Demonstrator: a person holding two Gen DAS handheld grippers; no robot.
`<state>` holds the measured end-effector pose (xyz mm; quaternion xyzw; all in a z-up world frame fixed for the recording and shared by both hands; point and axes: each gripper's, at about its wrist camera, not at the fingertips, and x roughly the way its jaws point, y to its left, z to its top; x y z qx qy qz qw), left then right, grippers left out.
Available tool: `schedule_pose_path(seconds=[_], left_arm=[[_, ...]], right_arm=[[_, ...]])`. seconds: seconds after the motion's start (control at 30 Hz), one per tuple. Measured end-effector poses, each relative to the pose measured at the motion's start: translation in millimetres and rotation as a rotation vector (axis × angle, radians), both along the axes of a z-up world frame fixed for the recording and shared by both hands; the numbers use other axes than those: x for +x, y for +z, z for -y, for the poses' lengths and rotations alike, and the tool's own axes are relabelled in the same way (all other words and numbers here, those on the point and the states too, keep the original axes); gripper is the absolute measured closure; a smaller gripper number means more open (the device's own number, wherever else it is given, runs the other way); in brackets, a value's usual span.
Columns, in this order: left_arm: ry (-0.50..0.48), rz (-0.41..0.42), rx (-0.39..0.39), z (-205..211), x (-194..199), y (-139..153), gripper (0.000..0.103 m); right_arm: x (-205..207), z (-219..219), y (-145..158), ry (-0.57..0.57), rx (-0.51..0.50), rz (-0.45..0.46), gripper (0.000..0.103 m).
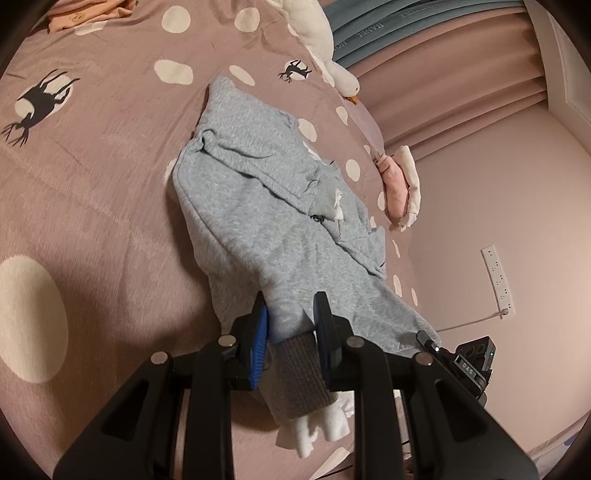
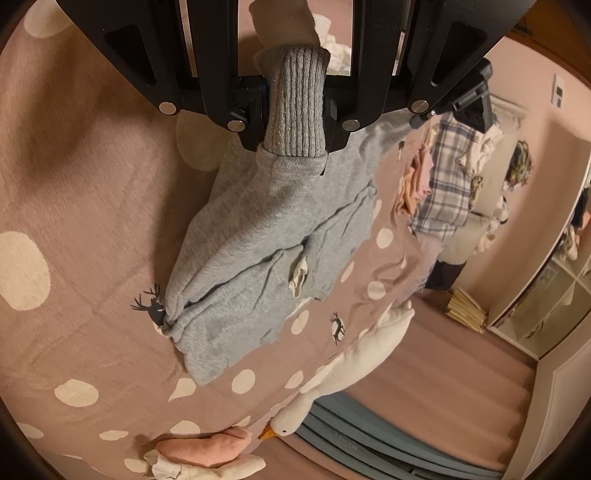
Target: Fold small clothes
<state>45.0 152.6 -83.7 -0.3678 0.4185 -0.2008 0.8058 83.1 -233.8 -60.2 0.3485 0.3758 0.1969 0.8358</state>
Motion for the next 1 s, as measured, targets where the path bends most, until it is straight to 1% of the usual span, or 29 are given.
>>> schedule_pose_path(seconds=[0.23, 0.67, 0.77, 0.87, 0.93, 1.0], left_arm=[[-0.005, -0.002, -0.003, 2, 8, -1, 0.082], [-0.009, -0.016, -0.041, -3, 9, -5, 0.082], [-0.021, -0.043, -0.052, -3, 8, -10, 0.081], [-0.019, -0.08, -0.025, -4, 3, -19, 0.081], [-0.016, -0.106, -0.015, -5, -2, -25, 0.078], [-0.022, -0.14, -0.03, -6, -5, -35, 0.074]], right_arm=[[3, -1, 2, 0.003, 0.004, 0.013, 0.083], [4, -1, 2, 0.002, 0.015, 0.005, 0.083], [4, 0, 0, 0.008, 0.029, 0.0, 0.083], [4, 2, -3, 0.018, 0.03, -0.01, 0.083], [4, 4, -6, 0.02, 0.031, -0.018, 0.083], [4, 7, -12, 0.022, 0.046, -0.036, 0.083]])
